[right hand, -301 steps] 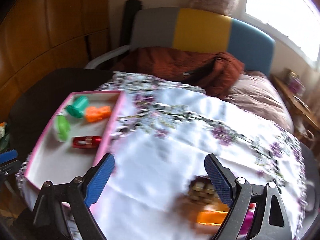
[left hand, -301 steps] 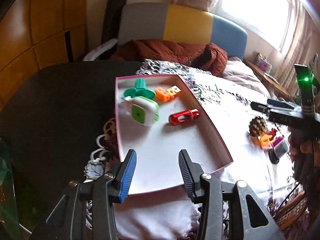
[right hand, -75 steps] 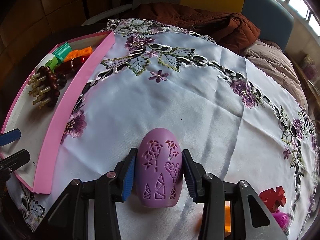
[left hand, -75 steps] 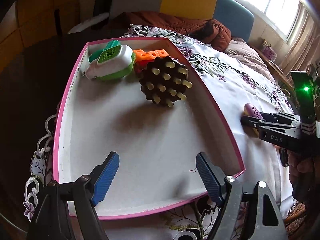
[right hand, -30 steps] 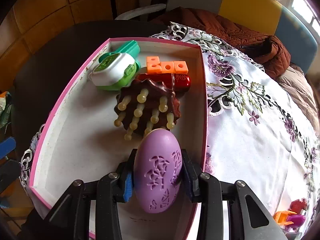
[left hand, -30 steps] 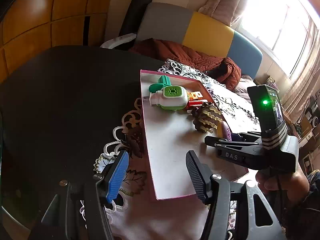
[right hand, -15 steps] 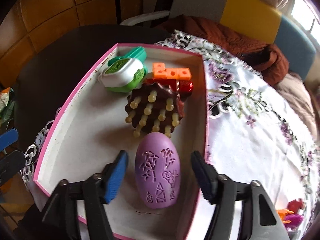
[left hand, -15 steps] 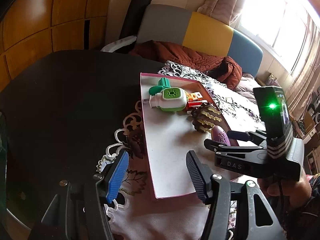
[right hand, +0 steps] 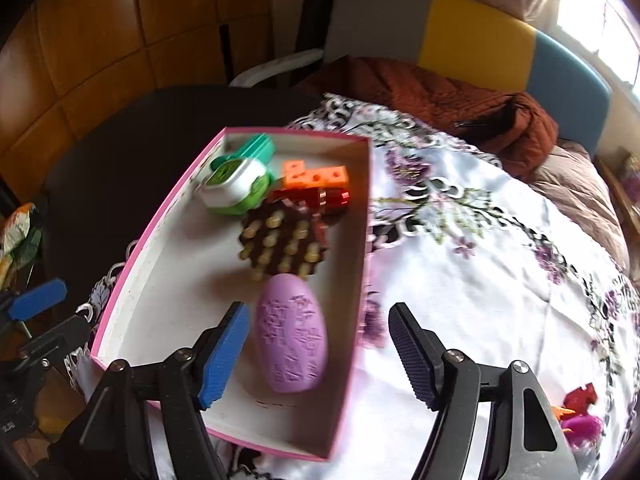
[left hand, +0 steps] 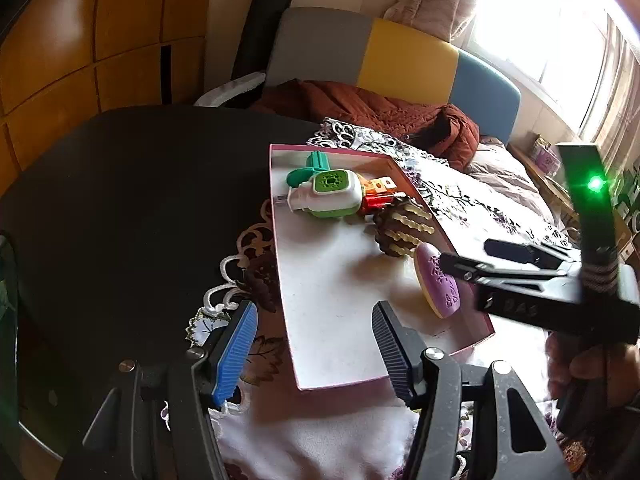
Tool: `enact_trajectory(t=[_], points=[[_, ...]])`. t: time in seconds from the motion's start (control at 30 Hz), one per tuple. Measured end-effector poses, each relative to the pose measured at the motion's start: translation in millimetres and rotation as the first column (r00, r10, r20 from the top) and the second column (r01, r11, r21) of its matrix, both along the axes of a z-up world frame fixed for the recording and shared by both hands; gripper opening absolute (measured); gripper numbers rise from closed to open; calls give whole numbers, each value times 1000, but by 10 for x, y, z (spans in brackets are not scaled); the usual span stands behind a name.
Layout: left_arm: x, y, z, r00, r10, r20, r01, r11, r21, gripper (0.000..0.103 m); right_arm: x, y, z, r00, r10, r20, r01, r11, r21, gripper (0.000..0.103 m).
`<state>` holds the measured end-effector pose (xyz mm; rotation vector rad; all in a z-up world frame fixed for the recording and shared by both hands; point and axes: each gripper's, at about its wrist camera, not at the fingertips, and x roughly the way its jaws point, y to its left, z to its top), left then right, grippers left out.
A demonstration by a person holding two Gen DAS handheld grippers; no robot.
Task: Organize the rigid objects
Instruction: 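Carry the pink egg into the tray and open the right tool, then move both open tools back toward the remaining toys on the cloth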
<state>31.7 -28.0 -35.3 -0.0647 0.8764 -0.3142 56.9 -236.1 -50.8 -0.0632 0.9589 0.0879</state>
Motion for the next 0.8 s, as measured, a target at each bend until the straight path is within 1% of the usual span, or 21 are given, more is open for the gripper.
enact_trajectory(t=[0.27,0.5,0.67,0.73,0.8], points=[[-49,-132,-3,999,-34,5,34,999,22,60,-106,-428,155,994,-100,46,99,995,22,74],[-86,-238,-8,998,-64,6,64,997,43,60,-254,-931,296,974,-213,84,210,977,35,75],[-106,-342,3,995,-101,7,100,993,55,60,-415,-1377,398,941,-317,117,315,948,32,76],[-119,-406,29,992,-127,15,126,990,61,60,-504,-1604,449,915,-379,137,378,925,36,76],[-125,-481,60,987,-157,22,155,986,62,60,-614,-1862,505,877,-452,162,450,892,50,76]])
